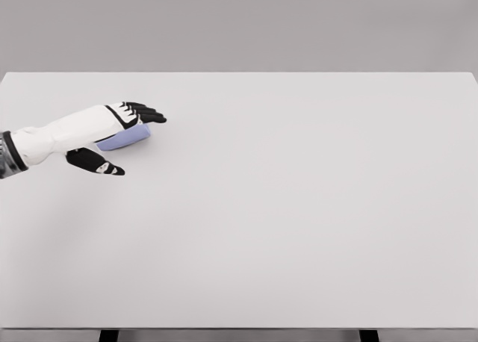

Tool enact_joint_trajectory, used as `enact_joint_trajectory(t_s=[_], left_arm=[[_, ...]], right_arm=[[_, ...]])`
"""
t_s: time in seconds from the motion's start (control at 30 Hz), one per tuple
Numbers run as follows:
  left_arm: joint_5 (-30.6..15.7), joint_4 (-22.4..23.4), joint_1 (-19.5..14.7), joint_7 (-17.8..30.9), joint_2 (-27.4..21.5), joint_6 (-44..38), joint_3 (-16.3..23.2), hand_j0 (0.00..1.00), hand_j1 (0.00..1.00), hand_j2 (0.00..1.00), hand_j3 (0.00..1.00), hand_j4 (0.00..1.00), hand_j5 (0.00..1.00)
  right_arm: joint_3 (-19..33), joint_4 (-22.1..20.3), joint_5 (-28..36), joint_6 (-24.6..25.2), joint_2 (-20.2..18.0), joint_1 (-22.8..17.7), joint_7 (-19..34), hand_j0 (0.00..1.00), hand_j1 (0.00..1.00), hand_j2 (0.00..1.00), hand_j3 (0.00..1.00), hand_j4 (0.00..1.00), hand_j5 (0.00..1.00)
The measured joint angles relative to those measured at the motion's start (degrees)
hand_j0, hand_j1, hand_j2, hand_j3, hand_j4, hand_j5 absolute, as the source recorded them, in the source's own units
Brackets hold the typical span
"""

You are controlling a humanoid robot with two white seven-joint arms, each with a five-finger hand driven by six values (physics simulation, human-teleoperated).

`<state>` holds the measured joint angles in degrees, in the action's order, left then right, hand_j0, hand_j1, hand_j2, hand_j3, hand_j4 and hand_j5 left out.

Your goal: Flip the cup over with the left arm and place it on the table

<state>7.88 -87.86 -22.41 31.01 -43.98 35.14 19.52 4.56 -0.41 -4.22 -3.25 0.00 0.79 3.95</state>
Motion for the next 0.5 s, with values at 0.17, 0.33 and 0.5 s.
enact_joint_trajectory(t_s=[0.17, 0.33, 0.5], left_arm=[[0.41, -0.36, -0.44, 1.26, 0.88, -0.01, -0.4, 1.0, 1.0, 1.0, 1.0, 1.0, 1.0], [-1.46, -2.38, -0.97, 3.17, 2.37, -7.96, -7.92, 1.0, 1.0, 1.0, 1.0, 1.0, 1.0], [-24.68, -10.78, -1.93, 0.52, -18.65, -17.11, -1.53, 1.0, 1.0, 1.0, 1.0, 1.0, 1.0]], right_arm=[[-0.03, 0.05, 0.0, 0.0, 0.0, 0.0, -0.01, 1.0, 1.0, 1.0, 1.0, 1.0, 1.0], [-0.08, 0.06, 0.0, 0.0, 0.0, 0.0, -0.01, 1.0, 1.0, 1.0, 1.0, 1.0, 1.0], [-0.08, 0.06, 0.0, 0.0, 0.0, 0.0, -0.01, 1.0, 1.0, 1.0, 1.0, 1.0, 1.0]])
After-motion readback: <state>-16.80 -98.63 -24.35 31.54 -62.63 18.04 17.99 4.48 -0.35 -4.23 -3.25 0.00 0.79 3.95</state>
